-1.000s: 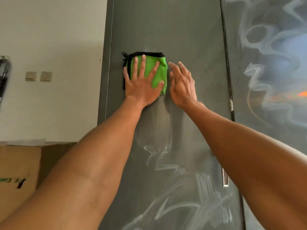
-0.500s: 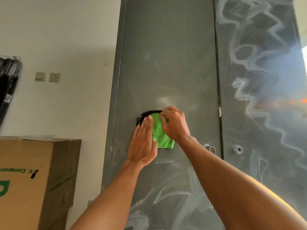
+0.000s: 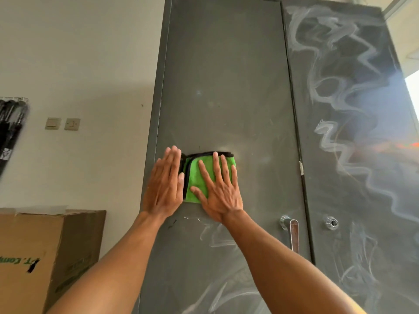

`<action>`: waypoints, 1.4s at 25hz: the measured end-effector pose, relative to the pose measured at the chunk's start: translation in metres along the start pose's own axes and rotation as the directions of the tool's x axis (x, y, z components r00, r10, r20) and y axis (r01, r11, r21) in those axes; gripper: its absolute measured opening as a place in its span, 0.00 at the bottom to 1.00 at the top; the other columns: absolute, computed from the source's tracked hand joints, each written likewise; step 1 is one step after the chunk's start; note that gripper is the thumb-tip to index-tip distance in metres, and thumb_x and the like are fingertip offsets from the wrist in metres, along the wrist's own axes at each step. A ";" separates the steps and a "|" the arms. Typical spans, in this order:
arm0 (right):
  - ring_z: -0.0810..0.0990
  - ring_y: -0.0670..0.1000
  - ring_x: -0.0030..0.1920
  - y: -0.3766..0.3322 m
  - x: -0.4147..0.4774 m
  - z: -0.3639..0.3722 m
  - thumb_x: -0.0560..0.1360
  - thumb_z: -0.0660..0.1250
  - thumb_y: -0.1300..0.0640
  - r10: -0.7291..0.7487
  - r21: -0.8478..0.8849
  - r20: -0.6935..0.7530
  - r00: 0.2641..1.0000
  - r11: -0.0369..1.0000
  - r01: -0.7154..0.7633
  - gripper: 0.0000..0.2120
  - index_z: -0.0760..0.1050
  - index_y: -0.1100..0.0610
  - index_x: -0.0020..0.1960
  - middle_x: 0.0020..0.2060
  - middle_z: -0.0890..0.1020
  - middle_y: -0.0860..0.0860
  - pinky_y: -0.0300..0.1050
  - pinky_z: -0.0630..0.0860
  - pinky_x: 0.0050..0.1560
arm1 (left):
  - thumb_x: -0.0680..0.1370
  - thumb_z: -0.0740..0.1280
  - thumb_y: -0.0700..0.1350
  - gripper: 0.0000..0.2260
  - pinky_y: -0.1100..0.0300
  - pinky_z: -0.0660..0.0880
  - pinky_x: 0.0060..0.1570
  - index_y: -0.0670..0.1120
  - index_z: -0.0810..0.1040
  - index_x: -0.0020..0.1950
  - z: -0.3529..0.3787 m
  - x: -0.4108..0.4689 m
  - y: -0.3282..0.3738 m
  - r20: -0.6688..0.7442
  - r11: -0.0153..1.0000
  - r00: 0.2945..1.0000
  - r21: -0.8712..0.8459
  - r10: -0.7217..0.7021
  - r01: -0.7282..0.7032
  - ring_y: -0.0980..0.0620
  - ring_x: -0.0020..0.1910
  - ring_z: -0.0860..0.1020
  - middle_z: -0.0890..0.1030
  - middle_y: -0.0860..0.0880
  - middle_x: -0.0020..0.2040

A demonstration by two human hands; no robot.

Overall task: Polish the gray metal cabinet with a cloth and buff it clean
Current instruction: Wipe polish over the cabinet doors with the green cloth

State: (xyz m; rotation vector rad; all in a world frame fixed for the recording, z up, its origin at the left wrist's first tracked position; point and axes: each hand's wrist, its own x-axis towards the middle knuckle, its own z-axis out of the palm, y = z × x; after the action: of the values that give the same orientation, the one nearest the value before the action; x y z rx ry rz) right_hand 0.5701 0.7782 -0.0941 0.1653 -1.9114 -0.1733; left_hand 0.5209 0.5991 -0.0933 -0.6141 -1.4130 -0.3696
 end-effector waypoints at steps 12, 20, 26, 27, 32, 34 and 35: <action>0.36 0.55 0.81 0.003 0.173 -0.035 0.84 0.41 0.36 -0.062 -0.071 -0.089 0.994 0.996 0.056 0.28 0.43 0.38 0.82 0.82 0.39 0.53 0.61 0.39 0.80 | 0.85 0.48 0.53 0.30 0.49 0.51 0.82 0.39 0.50 0.83 0.038 0.093 -0.009 -0.096 0.985 0.981 0.033 -0.166 0.170 0.45 0.83 0.50 0.53 0.42 0.84; 0.39 0.52 0.82 0.025 0.178 -0.045 0.84 0.41 0.37 -0.060 -0.065 -0.089 0.994 0.996 0.054 0.27 0.44 0.38 0.82 0.83 0.41 0.51 0.58 0.40 0.80 | 0.84 0.48 0.53 0.30 0.48 0.51 0.81 0.42 0.50 0.84 0.046 0.111 -0.002 -0.095 0.980 0.979 0.066 -0.182 0.189 0.46 0.83 0.50 0.52 0.43 0.84; 0.42 0.53 0.82 0.139 0.162 -0.072 0.84 0.44 0.37 0.347 0.070 -0.172 0.922 0.938 -0.340 0.27 0.48 0.38 0.82 0.83 0.44 0.52 0.58 0.39 0.80 | 0.85 0.44 0.56 0.31 0.49 0.46 0.82 0.41 0.48 0.84 0.043 0.108 -0.001 -0.051 0.978 0.982 0.096 -0.180 0.185 0.46 0.84 0.47 0.50 0.43 0.84; 0.41 0.54 0.82 0.149 0.155 -0.074 0.84 0.44 0.38 0.409 0.107 -0.159 0.898 0.912 -0.396 0.27 0.48 0.39 0.82 0.83 0.44 0.52 0.59 0.39 0.80 | 0.85 0.44 0.56 0.31 0.49 0.46 0.82 0.41 0.49 0.84 0.044 0.109 0.000 -0.050 0.978 0.983 0.100 -0.178 0.183 0.46 0.84 0.47 0.50 0.43 0.84; 0.40 0.57 0.82 0.079 0.143 -0.056 0.83 0.47 0.36 0.404 0.130 -0.171 0.899 0.913 -0.386 0.29 0.50 0.39 0.82 0.83 0.44 0.53 0.63 0.38 0.79 | 0.85 0.44 0.54 0.30 0.48 0.49 0.82 0.39 0.50 0.83 0.048 0.107 0.001 -0.078 0.970 0.980 0.145 -0.184 0.194 0.46 0.83 0.49 0.52 0.42 0.84; 0.40 0.57 0.82 0.039 0.134 -0.040 0.81 0.46 0.31 0.208 0.043 -0.159 0.965 0.978 -0.204 0.31 0.48 0.37 0.82 0.83 0.43 0.52 0.62 0.37 0.79 | 0.85 0.45 0.52 0.30 0.47 0.50 0.81 0.38 0.51 0.83 0.048 0.102 0.001 -0.089 0.968 0.977 0.149 -0.193 0.204 0.46 0.83 0.50 0.53 0.41 0.84; 0.39 0.56 0.82 0.028 0.128 -0.035 0.80 0.46 0.30 0.128 0.014 -0.138 0.982 0.992 -0.128 0.31 0.47 0.36 0.81 0.83 0.42 0.52 0.61 0.37 0.79 | 0.84 0.45 0.52 0.29 0.47 0.50 0.81 0.38 0.51 0.83 0.046 0.100 0.000 -0.089 0.966 0.976 0.154 -0.197 0.209 0.46 0.83 0.49 0.53 0.41 0.84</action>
State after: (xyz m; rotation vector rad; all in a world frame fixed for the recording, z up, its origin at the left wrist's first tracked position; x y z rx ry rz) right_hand 0.5585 0.7788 0.0414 0.0552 -1.7778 -0.0688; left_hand 0.4976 0.6384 0.0070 -0.3203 -1.4233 -0.4304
